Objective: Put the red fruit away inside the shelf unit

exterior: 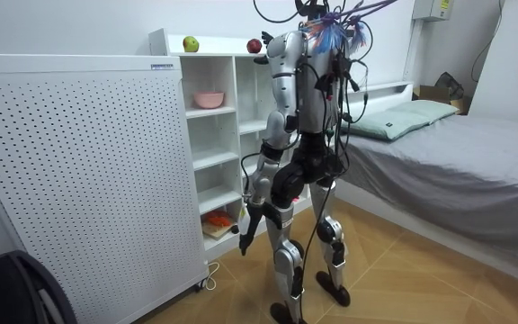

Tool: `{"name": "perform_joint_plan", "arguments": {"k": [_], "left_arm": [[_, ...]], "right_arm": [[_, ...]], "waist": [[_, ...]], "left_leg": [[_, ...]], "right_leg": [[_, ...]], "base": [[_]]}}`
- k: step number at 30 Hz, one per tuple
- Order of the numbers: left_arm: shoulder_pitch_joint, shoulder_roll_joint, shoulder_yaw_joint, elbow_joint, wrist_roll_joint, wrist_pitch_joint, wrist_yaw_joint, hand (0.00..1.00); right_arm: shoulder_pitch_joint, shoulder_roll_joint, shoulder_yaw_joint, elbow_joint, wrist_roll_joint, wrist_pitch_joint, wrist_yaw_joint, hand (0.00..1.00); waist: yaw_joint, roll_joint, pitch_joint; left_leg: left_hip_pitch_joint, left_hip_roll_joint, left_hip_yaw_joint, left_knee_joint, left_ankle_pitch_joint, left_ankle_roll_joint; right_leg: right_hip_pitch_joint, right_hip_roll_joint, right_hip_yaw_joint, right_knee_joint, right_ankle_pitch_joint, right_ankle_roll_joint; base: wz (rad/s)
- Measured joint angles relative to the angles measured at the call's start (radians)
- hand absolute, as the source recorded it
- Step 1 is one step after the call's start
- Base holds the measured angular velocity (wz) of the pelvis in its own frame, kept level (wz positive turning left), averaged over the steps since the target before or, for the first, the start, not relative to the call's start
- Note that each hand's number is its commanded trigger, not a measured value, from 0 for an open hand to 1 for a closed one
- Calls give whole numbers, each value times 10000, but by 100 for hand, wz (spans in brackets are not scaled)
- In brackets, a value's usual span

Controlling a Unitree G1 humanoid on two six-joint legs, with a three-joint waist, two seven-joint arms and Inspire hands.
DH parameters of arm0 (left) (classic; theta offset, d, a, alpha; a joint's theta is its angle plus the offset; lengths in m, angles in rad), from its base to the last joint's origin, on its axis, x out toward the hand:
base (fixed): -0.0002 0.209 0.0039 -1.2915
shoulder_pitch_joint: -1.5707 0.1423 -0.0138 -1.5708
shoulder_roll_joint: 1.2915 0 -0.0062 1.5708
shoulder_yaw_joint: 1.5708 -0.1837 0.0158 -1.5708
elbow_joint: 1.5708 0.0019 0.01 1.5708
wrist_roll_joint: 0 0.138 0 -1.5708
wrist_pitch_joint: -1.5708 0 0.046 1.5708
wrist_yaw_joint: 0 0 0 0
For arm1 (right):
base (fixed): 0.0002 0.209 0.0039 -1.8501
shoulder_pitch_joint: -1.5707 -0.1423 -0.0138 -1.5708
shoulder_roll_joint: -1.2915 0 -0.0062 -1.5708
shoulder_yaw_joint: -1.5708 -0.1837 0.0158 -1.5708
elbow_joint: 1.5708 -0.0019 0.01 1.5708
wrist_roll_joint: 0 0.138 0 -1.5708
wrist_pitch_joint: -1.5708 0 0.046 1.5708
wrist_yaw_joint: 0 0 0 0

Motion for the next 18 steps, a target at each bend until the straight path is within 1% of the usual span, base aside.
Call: {"name": "perform_joint_plan", "arguments": {"k": [2,6,10,11,12,18], "left_arm": [[22,2,0,-76,0,30,0,0],[29,5,0,-75,0,28,0,0],[20,42,-11,-72,-6,-23,1,0],[20,40,-18,-65,-6,-68,0,0],[16,42,-17,-64,-8,-99,0,0],[9,45,-19,-60,-15,-150,0,0]], "right_arm": [[-1,-5,0,-65,2,66,27,0],[-139,-6,9,-83,16,65,197,0],[-428,-39,24,-84,27,62,214,1],[-518,-65,24,-84,32,56,214,67],[-552,-80,29,-84,29,53,214,100],[-621,-140,54,-86,28,42,230,100]], "waist": [[-4,-45,-31],[13,-99,-54],[10,-198,3],[14,-218,14],[16,-227,20],[22,-225,42]], "left_leg": [[-19,0,-21,-4,5,-3],[-12,0,-55,-14,6,-3],[30,-1,-132,-19,6,-3],[30,-1,-133,-21,6,-3],[29,-1,-134,-22,6,-3],[20,-1,-141,-30,5,-4]], "right_leg": [[-12,0,4,0,0,0],[-10,0,1,-2,0,0],[2,6,-13,-8,0,0],[2,6,-14,-8,0,0],[3,6,-13,-8,0,0],[-2,6,-11,-13,0,0]], "base": [[0],[0],[3],[0],[0],[0]]}}
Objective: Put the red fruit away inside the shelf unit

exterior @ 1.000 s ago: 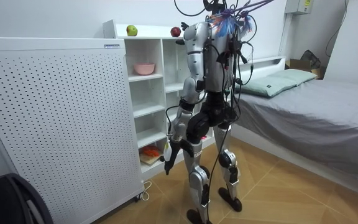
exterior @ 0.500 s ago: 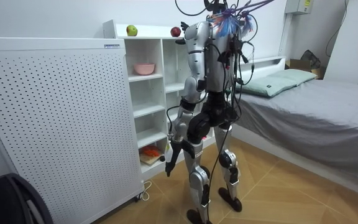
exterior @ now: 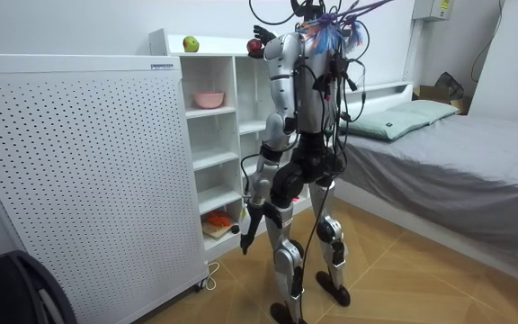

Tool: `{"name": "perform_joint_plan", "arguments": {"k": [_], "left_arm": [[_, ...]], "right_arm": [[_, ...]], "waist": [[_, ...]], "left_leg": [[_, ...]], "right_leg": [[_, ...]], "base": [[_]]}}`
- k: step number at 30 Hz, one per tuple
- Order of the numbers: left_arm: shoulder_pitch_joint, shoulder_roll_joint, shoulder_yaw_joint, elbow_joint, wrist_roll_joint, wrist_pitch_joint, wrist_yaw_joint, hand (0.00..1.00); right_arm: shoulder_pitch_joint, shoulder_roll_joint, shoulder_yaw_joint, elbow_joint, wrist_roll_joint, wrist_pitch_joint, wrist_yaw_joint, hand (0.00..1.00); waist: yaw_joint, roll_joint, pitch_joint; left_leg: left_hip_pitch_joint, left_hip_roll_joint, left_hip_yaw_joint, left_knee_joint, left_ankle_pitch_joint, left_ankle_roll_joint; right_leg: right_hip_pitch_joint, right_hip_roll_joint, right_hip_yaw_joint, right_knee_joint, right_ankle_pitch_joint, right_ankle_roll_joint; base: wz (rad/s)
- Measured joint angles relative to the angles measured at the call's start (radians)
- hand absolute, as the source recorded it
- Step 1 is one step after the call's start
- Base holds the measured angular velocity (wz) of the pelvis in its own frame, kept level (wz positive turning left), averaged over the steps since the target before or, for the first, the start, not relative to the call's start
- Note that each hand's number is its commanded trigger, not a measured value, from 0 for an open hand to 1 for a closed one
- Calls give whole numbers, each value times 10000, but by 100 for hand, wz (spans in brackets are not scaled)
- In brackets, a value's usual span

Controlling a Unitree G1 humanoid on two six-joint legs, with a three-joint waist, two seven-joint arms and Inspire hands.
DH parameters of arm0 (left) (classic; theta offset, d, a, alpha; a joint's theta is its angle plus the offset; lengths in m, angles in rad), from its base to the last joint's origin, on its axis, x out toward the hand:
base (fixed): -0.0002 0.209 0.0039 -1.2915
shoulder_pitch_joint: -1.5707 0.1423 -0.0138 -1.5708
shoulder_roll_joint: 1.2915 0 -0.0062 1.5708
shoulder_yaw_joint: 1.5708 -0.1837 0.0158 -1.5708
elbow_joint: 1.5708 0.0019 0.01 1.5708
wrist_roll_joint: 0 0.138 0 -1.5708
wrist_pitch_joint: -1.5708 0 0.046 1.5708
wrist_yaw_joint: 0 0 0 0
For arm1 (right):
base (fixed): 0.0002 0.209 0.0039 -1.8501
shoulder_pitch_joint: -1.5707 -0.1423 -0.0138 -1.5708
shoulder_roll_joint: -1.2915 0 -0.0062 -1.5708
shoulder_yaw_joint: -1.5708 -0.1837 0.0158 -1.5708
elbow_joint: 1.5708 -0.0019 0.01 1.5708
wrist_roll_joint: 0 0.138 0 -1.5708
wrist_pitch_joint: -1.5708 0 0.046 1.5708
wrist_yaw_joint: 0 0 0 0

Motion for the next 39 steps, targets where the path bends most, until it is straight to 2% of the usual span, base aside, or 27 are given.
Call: {"name": "perform_joint_plan", "arguments": {"k": [5,16,22,32,36,39], "left_arm": [[-46,2,3,-20,1,-8,-3,0],[-37,3,4,-20,2,0,-3,0],[-136,3,-23,-2,-116,-13,20,0],[-264,4,-26,180,-18,-395,78,0],[-316,5,-35,398,-13,-400,88,0],[-386,6,-60,511,-7,-400,87,0]], "right_arm": [[-21,-112,258,-81,-27,-214,93,100],[-21,-282,267,-234,-38,-211,69,100],[-21,-295,364,-349,-28,-220,100,100],[-10,-294,855,-1328,-813,-211,1104,100],[-10,-285,905,-2053,-821,-245,1471,100],[17,-134,1071,-2524,-901,-244,1638,100]], "waist": [[-22,51,29],[-32,82,17],[-42,195,18],[16,208,19],[73,205,16],[172,215,21]], "left_leg": [[-89,0,5,18,0,0],[-41,-1,12,22,0,0],[26,-1,30,17,0,0],[43,7,158,25,0,0],[49,10,189,25,0,0],[21,16,243,25,0,0]], "right_leg": [[-17,1,8,-4,0,0],[-18,3,40,-7,1,-1],[59,3,48,0,1,-1],[-7,3,86,5,13,-21],[-6,3,75,5,20,-30],[-7,3,143,11,25,-36]], "base": [[0],[0],[0],[-3],[-1],[-6]]}}
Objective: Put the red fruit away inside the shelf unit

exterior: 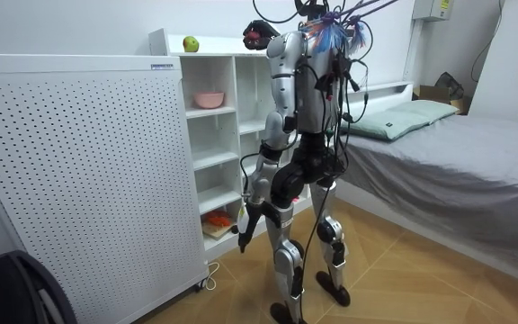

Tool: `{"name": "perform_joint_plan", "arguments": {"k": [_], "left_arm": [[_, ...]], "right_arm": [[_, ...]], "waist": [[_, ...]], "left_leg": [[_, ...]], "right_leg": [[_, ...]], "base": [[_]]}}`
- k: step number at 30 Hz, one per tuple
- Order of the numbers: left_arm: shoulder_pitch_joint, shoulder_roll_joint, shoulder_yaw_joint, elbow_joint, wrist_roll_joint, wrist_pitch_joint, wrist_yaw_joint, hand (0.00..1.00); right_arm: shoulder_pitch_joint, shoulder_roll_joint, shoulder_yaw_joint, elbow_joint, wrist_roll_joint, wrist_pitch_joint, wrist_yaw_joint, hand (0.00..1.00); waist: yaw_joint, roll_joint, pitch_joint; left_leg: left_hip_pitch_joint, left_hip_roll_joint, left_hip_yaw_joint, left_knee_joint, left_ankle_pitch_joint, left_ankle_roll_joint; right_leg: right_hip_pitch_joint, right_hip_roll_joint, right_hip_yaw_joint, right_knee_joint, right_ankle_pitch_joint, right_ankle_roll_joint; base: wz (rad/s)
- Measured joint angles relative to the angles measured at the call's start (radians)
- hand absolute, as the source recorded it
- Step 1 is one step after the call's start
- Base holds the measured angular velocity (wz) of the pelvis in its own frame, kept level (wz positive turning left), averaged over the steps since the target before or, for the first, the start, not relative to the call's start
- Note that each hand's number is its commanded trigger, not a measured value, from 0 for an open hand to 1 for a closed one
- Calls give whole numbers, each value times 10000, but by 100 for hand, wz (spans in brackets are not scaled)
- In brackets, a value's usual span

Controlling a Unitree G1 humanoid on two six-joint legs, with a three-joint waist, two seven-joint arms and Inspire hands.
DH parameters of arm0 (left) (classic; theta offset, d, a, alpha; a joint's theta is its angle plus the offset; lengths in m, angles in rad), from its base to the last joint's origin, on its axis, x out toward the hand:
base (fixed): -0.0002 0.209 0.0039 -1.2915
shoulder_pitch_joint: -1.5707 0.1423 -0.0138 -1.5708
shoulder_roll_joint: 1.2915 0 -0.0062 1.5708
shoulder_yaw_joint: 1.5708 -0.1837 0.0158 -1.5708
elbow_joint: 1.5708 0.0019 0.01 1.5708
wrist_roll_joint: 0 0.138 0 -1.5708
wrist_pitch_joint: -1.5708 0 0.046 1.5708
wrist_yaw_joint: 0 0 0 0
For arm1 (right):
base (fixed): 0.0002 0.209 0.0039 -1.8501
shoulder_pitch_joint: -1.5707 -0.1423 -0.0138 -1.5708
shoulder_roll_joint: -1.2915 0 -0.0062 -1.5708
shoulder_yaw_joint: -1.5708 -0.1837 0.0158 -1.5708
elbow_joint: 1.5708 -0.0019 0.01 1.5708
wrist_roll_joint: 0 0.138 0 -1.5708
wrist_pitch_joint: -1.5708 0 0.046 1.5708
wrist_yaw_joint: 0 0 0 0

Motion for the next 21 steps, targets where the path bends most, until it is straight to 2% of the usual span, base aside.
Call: {"name": "perform_joint_plan", "arguments": {"k": [4,8,10,13,18,21], "left_arm": [[-112,4,-84,16,33,0,4,0],[-110,14,-245,12,32,9,12,0],[-132,13,-348,3,29,20,-15,0],[-178,50,-454,9,19,45,-41,0],[-425,130,-1019,163,6,37,-17,0],[-566,152,-1319,295,-32,16,132,0]], "right_arm": [[2,385,372,-387,27,-1,423,100],[5,427,701,-696,110,-2,793,100],[43,429,916,-795,104,8,1114,100],[355,540,1327,-990,31,60,1465,100],[1121,762,2079,-842,-280,145,1878,100],[1569,804,2230,-348,-276,135,1895,100]], "waist": [[96,12,-5],[117,35,-2],[115,47,-28],[112,103,-66],[156,131,-58],[328,127,-44]], "left_leg": [[10,0,11,0,0,0],[11,-1,10,-1,0,0],[1,-1,16,-2,0,0],[-12,-1,3,-6,0,0],[-41,0,5,-10,2,3],[-181,5,3,12,19,8]], "right_leg": [[-2,1,55,-1,2,-2],[-14,1,73,-2,5,-3],[-70,2,146,0,5,-3],[-15,11,190,-3,7,-4],[-54,12,203,-1,7,-4],[-245,12,195,10,18,-22]], "base": [[0],[0],[0],[0],[0],[0]]}}
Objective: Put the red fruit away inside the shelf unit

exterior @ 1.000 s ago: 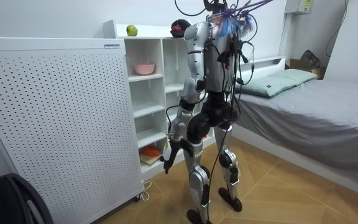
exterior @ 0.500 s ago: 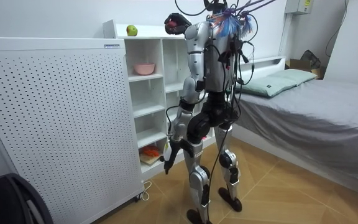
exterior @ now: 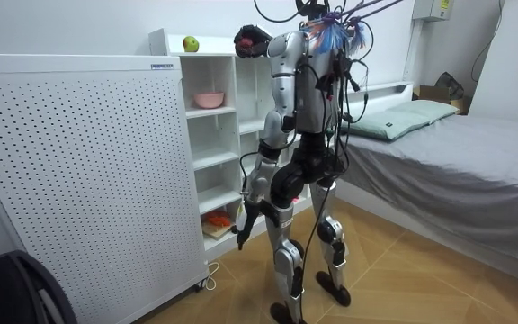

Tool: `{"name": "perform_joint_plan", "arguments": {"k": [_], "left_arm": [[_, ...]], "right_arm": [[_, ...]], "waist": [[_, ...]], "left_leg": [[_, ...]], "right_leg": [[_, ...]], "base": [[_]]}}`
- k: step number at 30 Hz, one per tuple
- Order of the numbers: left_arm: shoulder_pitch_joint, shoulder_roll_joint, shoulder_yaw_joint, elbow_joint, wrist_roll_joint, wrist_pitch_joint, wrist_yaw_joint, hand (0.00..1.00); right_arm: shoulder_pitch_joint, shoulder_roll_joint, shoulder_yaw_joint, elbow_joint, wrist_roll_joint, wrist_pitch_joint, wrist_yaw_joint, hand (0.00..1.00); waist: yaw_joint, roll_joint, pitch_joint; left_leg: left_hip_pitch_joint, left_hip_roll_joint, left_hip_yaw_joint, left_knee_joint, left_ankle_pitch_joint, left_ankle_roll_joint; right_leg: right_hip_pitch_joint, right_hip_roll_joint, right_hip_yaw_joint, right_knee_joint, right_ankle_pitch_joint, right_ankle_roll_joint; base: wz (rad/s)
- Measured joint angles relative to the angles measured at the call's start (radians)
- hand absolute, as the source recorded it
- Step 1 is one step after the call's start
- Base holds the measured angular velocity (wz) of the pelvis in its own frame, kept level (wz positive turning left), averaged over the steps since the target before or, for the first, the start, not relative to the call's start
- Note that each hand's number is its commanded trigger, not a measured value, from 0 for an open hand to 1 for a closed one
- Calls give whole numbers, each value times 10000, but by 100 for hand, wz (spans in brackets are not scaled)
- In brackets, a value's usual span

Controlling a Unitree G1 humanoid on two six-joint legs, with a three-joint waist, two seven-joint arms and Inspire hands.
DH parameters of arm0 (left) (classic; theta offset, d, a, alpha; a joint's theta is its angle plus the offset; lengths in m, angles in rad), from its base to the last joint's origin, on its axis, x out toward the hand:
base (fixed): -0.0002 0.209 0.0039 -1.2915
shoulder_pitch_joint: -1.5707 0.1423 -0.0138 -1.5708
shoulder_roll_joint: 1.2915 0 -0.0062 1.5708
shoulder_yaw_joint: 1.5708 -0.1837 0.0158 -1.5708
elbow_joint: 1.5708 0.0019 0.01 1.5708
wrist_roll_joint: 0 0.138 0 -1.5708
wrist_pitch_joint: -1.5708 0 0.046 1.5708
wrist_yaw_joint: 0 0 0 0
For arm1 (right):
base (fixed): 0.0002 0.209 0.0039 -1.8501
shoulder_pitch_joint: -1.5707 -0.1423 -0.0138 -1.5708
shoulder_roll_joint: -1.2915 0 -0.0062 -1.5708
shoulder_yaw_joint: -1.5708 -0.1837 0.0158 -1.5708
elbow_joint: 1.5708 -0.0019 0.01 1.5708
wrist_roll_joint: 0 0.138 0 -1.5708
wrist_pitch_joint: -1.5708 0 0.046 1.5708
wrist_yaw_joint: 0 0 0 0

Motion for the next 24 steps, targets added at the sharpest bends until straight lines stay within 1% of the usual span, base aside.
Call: {"name": "perform_joint_plan", "arguments": {"k": [1,2,3,5,7,8,10,11,12,13,14,15,16,17,18,19,21,23,24], "left_arm": [[-106,-10,-66,119,14,0,22,0],[-218,-17,-193,195,22,1,23,0],[-275,-37,-201,235,16,-5,23,0],[-445,-86,-205,544,-99,-46,27,0],[-545,-85,-232,862,-320,-52,134,0],[-623,-81,-389,978,-455,-44,252,0],[-671,-96,-517,967,-495,-61,299,0],[-732,-111,-633,984,-520,-69,305,0],[-783,-119,-657,1027,-610,-84,313,0],[-878,-126,-686,1215,-868,-156,373,0],[-1004,-117,-680,1271,-1078,-225,440,0],[-1046,-116,-666,1284,-1170,-241,463,0],[-1096,-114,-575,1290,-1278,-285,485,0],[-1096,-101,-569,1302,-1324,-302,502,0],[-1088,-102,-570,1321,-1453,-307,506,0],[-1068,-101,-578,1400,-1711,-327,525,0],[-965,-102,-624,1477,-2231,-388,670,0],[-800,-94,-640,1492,-2688,-401,913,0],[-774,-88,-648,1490,-2750,-397,956,0]], "right_arm": [[116,42,122,340,-57,-2,-25,100],[122,133,250,754,-224,1,-16,100],[123,206,258,958,-378,2,-5,100],[128,383,212,1805,-639,-31,-10,100],[154,449,208,2639,-677,-58,-92,100],[163,458,210,3141,-741,-59,-98,100],[163,469,203,3796,-773,-102,-201,100],[154,477,203,4361,-798,-192,-398,100],[146,496,181,4746,-810,-298,-525,100],[147,553,94,5469,-810,-396,-778,100],[147,613,-4,5915,-810,-390,-926,100],[150,628,-48,6061,-812,-390,-974,100],[182,637,-160,6233,-852,-392,-1072,100],[157,648,-242,6536,-899,-418,-1215,100],[162,649,-293,6706,-904,-419,-1286,100],[153,644,-388,7030,-981,-420,-1381,100],[83,643,-602,7564,-1030,-497,-1569,100],[-169,618,-773,8276,-1090,-544,-2139,100],[-213,614,-812,8418,-1113,-549,-2293,100]], "waist": [[39,-25,-17],[58,-41,-17],[57,-55,5],[19,18,87],[25,-28,125],[8,-19,157],[-53,10,181],[-85,78,238],[-87,128,277],[-69,167,301],[-45,239,338],[-54,270,348],[-61,299,367],[-49,304,368],[-43,313,374],[-41,307,373],[30,299,369],[41,296,373],[51,293,371]], "left_leg": [[-155,4,-5,34,23,4],[-366,23,-10,152,26,4],[-456,30,-13,198,26,5],[-740,37,-28,329,41,28],[-908,38,-29,465,44,35],[-1168,51,-46,658,43,35],[-1565,58,-52,909,43,36],[-1765,66,-65,1074,42,37],[-1861,71,-67,1162,41,38],[-2150,96,-54,1408,40,40],[-2497,149,-21,1574,26,63],[-2684,162,-23,1657,16,82],[-3028,172,-11,1753,31,128],[-3313,184,4,1864,56,154],[-3447,192,-6,1941,56,154],[-3679,189,-30,2064,55,155],[-4046,199,-31,2305,60,163],[-4694,206,-97,2746,59,166],[-4844,207,-120,2839,59,166]], "right_leg": [[-150,0,-2,47,7,-11],[-320,0,0,162,12,-19],[-416,0,-12,182,26,-32],[-627,1,-12,179,106,-40],[-807,-13,-11,266,122,-36],[-1009,-28,-38,444,120,-36],[-1357,-49,-45,616,121,-36],[-1530,-66,-64,770,121,-36],[-1610,-77,-80,844,120,-36],[-1870,-82,-93,1033,118,-38],[-2244,-79,-125,1266,115,-44],[-2458,-81,-135,1402,105,-60],[-2900,-106,-134,1692,84,-96],[-3262,-135,-164,1943,81,-102],[-3392,-153,-221,2053,66,-127],[-3637,-205,-323,2295,23,-188],[-4044,-228,-295,2607,-14,-239],[-4710,-279,-294,3157,-110,-301],[-4868,-293,-297,3279,-141,-325]], "base": [[0],[0],[0],[0],[0],[0],[2],[6],[6],[0],[0],[-3],[-6],[-5],[0],[0],[0],[3],[7]]}}
